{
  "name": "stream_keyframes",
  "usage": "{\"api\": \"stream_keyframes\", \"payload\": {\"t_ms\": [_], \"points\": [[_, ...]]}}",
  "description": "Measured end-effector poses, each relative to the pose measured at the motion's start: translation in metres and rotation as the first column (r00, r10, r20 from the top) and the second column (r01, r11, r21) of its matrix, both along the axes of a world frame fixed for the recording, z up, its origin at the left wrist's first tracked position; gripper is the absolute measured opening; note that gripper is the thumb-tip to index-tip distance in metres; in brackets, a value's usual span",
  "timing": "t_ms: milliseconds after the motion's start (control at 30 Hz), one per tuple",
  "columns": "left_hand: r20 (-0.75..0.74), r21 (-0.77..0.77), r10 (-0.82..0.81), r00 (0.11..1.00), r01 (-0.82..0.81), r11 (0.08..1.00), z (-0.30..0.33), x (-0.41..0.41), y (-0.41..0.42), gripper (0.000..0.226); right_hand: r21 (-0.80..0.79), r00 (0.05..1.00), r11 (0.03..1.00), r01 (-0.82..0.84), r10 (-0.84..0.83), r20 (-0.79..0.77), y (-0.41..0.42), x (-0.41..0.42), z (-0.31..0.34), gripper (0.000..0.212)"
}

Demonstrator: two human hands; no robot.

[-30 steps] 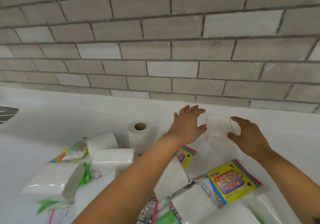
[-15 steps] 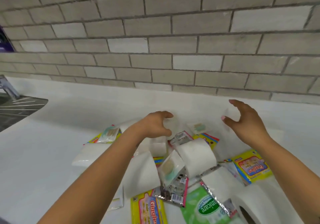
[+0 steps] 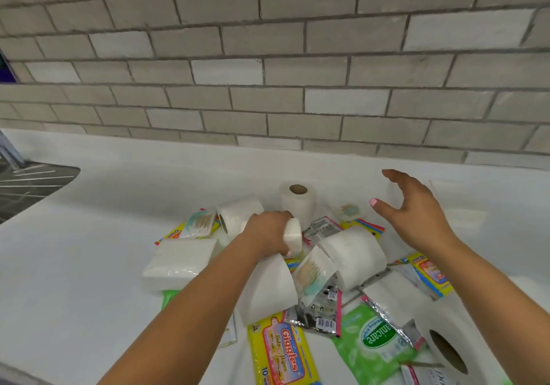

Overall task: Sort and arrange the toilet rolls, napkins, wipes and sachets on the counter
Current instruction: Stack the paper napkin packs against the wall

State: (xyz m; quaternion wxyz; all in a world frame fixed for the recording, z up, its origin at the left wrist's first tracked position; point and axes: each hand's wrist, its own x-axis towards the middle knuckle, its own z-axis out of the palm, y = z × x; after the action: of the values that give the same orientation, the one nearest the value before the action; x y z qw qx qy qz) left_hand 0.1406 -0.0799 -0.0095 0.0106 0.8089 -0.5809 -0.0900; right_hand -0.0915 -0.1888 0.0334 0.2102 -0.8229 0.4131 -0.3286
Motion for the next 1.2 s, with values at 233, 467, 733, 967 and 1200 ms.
{"api": "stream_keyframes", "payload": {"t_ms": [233, 467, 733, 967, 1200], "points": [[-0.169, -0.199, -0.016, 0.985, -0.019, 0.98, 0.021, 0.005, 0.017, 0.071, -0.019, 0.998, 0.999, -0.046, 0.047, 0.03, 0.014, 0.019, 0.006, 0.058], [-0.426, -0.536, -0.03, 0.904, -0.226, 0.814, 0.083, 0.03, 0.064, 0.062, 0.058, 0.983, 0.984, -0.166, 0.16, 0.094, 0.039, 0.069, 0.005, 0.045], [-0.496, -0.714, -0.033, 0.868, -0.386, 0.584, 0.125, 0.06, 0.111, 0.051, 0.119, 0.911, 0.905, -0.41, 0.413, -0.007, 0.093, 0.15, -0.007, 0.041], [-0.493, -0.759, -0.032, 0.87, -0.412, 0.505, 0.141, 0.068, 0.133, 0.058, 0.203, 0.7, 0.777, -0.596, 0.627, -0.341, 0.147, 0.217, -0.03, 0.083], [-0.493, -0.773, -0.055, 0.868, -0.408, 0.486, 0.145, 0.068, 0.146, 0.05, 0.226, 0.502, 0.764, -0.605, 0.586, -0.635, 0.164, 0.247, -0.059, 0.111]]}}
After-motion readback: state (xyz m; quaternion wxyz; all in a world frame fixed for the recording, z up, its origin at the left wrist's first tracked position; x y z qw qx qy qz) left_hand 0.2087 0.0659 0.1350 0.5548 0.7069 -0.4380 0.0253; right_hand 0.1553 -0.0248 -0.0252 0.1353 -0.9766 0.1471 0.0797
